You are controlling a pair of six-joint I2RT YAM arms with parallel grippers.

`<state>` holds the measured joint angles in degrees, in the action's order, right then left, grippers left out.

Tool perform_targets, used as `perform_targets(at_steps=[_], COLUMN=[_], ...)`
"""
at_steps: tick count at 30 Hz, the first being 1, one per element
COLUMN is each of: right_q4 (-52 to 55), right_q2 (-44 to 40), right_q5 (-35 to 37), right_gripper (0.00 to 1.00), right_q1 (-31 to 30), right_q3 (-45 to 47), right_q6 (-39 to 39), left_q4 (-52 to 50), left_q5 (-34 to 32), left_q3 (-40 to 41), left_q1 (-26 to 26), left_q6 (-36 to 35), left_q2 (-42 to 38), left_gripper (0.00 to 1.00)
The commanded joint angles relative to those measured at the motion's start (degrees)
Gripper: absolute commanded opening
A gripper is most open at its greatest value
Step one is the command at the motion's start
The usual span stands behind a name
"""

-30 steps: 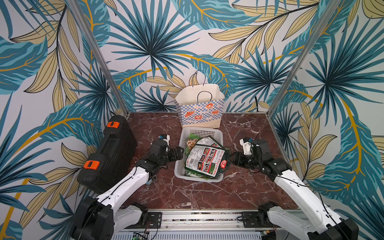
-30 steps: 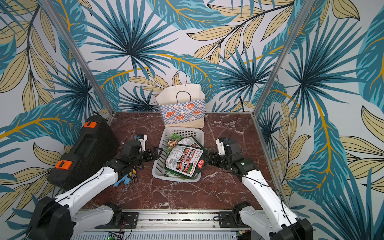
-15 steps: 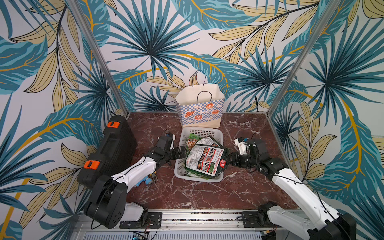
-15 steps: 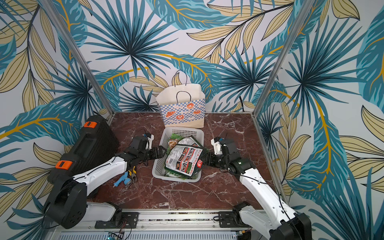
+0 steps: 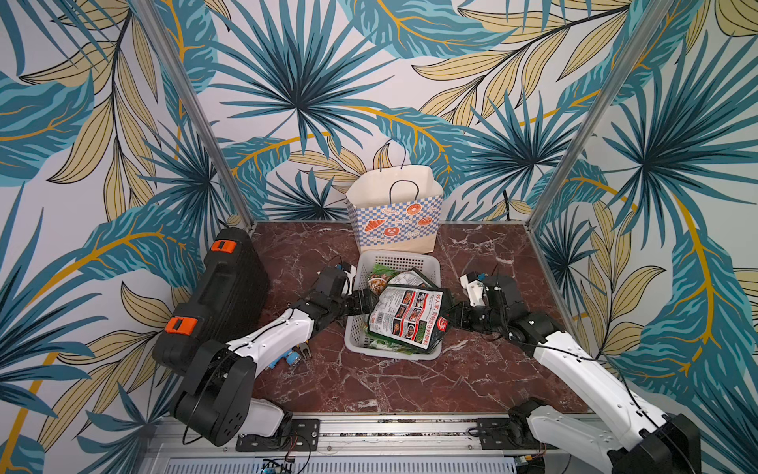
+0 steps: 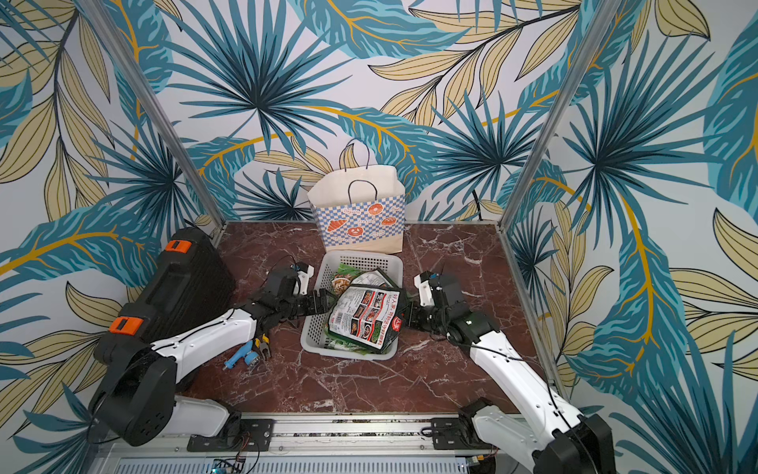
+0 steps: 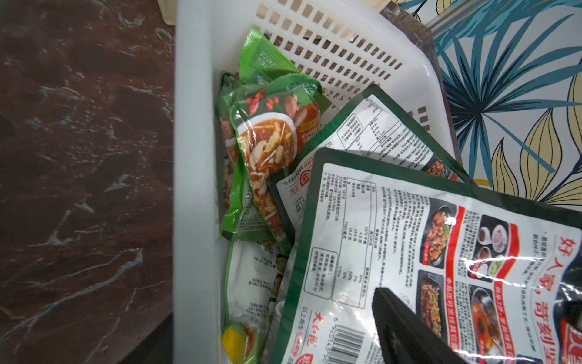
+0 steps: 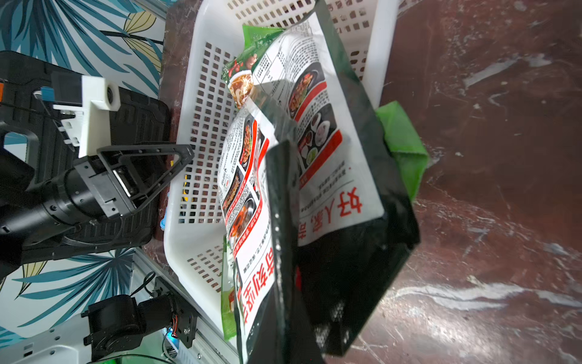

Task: Place the condiment packets inside the bag
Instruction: Pick up the condiment packet from the storage box.

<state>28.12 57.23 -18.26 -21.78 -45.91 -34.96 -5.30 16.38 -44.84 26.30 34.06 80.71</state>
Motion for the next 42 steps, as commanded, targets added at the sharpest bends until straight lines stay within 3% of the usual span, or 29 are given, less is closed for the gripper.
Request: perform_targets(at_steps=[1, 7, 14, 27, 31, 36, 39, 42], right_q4=[4.88, 12.19, 17.79, 24.44, 25.65, 25.77, 25.33, 24.36], right_q2=[-5.50, -12.23, -12.91, -14.35, -14.91, -15.38, -15.23, -15.25], right_q5=[9.09, 18.93, 26.07, 38.18, 40.62, 40.60, 39.97, 38.65], right_gripper=[0.00, 0.00, 0.00, 0.00, 0.00, 0.00, 0.00, 0.00], right_q1=[0.14, 0.16, 0.11, 0.19, 0.16, 0.14, 0.14, 0.16], right_q3=[-2.52, -7.86, -17.68, -28.66, -29.33, -29.25, -28.90, -28.33], right_q6=[-0.23, -0.24, 1.60, 4.30, 5.35, 6.37, 6.62, 6.46], left_q4=[2.23, 3.97, 4.57, -1.29, -6.50, -18.13, -20.56, -22.84], left_q5=[0.64, -0.58, -3.45, -6.36, -10.45, -19.15, -26.25, -28.79], left_q3=[-1.30, -2.60, -9.14, -33.69, -36.90, -39.67, -40.20, -41.54], left_q1=[2.18, 6.11, 12.36, 22.70, 23.09, 22.78, 22.29, 19.23], left_q6=[0.00, 0.41, 0.22, -6.00, -8.42, -14.37, -18.12, -21.06], left_q2=[0.06, 2.12, 8.70, 26.01, 24.18, 16.78, 11.75, 7.81], left_gripper=[0.85, 0.84, 0.83, 0.82, 0.87, 1.00, 1.00, 1.00])
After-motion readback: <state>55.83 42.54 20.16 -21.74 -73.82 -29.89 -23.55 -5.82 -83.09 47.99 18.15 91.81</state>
